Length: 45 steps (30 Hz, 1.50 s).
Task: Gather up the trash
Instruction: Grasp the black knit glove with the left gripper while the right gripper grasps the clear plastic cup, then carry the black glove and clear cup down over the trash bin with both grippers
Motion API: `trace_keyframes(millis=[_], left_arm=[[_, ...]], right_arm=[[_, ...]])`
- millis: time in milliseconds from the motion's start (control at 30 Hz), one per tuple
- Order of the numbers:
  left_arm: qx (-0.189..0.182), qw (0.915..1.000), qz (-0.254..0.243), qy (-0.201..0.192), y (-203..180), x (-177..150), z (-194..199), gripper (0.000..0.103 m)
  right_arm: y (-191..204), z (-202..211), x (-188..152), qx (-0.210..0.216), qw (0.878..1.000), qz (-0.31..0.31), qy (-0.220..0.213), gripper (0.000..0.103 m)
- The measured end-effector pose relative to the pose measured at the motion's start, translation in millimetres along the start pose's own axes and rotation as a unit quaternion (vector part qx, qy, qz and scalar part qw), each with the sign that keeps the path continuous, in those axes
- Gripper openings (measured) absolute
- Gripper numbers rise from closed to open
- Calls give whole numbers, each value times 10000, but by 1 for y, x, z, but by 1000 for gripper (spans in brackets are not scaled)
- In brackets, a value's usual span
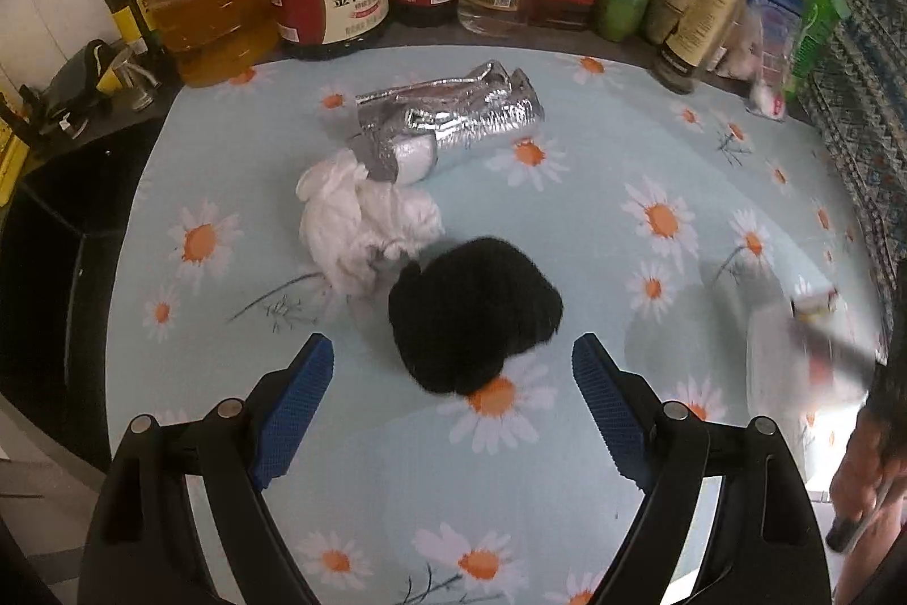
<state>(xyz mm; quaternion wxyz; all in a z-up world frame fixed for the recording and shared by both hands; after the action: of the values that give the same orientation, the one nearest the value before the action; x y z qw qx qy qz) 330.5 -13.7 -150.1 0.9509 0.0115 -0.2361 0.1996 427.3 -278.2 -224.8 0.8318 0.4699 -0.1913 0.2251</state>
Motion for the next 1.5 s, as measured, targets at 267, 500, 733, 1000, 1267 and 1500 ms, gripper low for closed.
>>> trace_keyframes(millis=[267,500,733,1000,1267,1500], left_arm=[[-3,9999,103,116,-3,15,-20,84],[-65,9995,250,204,-3,23,-33,84],[-106,9992,259,287,-4,22,-45,82],[-185,9993,296,120,-3,17,-41,65],[-374,9980,500,-36,4,4,-23,63],[-559,9974,381,-263,10,-11,6,63]], right_arm=[[3,1,-8,96,9998,129,144,4],[0,4,-9,16,9999,73,131,4],[-1,6,-13,-196,9997,43,140,5],[3,-4,-13,-277,9991,142,284,5],[14,-15,-11,-266,9985,276,383,5],[31,-19,-21,-353,9986,250,295,5]])
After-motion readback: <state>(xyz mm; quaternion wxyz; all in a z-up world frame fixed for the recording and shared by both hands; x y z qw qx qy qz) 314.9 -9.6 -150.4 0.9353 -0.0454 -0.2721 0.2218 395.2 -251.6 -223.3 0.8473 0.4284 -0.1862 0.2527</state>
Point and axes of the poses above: each gripper's, at about its wrist camera, not at the fingertips, and z roughly against the way its jaws point, y to its left, x to its top, the point moved 3 cm from there along -z, roughly the way its jaws point, and after that the axes turned 5 degrees about -y, right-handed, at the moved point
